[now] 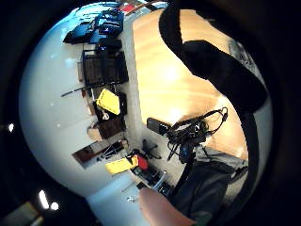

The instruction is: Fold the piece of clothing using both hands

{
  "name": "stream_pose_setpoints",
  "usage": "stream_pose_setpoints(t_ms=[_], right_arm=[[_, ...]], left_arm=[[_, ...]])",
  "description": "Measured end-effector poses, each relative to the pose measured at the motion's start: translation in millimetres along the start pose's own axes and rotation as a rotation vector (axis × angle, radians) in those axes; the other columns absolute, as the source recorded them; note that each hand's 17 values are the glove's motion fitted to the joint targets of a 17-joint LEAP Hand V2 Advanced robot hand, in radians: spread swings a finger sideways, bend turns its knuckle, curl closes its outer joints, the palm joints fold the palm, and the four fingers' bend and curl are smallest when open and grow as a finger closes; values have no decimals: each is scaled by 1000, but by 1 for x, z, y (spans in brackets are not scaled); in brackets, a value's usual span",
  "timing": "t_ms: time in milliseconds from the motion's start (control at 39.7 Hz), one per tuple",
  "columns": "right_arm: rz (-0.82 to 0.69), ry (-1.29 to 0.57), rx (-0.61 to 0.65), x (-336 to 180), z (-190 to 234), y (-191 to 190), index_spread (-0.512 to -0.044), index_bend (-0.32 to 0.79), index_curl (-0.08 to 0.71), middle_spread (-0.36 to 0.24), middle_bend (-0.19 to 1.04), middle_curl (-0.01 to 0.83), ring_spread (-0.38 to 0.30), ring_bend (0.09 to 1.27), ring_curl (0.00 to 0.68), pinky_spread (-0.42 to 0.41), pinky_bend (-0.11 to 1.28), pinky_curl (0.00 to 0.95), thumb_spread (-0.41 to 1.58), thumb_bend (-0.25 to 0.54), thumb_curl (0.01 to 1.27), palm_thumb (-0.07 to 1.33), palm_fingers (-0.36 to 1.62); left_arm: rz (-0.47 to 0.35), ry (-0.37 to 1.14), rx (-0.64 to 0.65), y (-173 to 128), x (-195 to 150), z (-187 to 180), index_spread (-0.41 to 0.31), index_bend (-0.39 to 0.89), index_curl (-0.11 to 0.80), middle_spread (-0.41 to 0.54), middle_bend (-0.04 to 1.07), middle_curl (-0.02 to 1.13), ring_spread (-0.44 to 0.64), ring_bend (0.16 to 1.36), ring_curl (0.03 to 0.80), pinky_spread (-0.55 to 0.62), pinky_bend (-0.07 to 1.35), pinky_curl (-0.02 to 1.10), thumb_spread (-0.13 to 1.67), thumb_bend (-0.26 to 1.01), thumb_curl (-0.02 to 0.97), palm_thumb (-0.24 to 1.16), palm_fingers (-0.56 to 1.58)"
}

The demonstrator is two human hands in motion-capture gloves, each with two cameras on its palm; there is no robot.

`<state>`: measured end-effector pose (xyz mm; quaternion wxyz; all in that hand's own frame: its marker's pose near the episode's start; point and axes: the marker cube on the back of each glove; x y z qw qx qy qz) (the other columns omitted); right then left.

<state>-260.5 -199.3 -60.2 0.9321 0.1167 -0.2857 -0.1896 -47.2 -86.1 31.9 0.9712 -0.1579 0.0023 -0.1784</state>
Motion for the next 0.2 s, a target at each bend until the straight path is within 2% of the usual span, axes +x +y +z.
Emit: stream_pose_setpoints(t_ms=[101, 202], right_arm=[[172, 10, -130, 10, -5, 24, -237, 68, 186, -96, 214, 467, -182, 581, 429, -208, 600, 382, 1216, -8, 440, 973, 1085], [186, 116, -47, 31, -3, 17, -234, 73, 185, -96, 214, 467, -183, 578, 429, -203, 588, 380, 1227, -9, 437, 973, 1086]], left_arm=[[29, -5, 20, -4, 13, -3, 7, 94, 141, 245, 186, 337, 329, 773, 306, 300, 904, 351, 1341, -9, 192, 119, 97], [77, -12, -34, -9, 21, 1, 7, 95, 142, 245, 187, 337, 328, 775, 306, 297, 905, 351, 1340, -7, 192, 124, 96]])
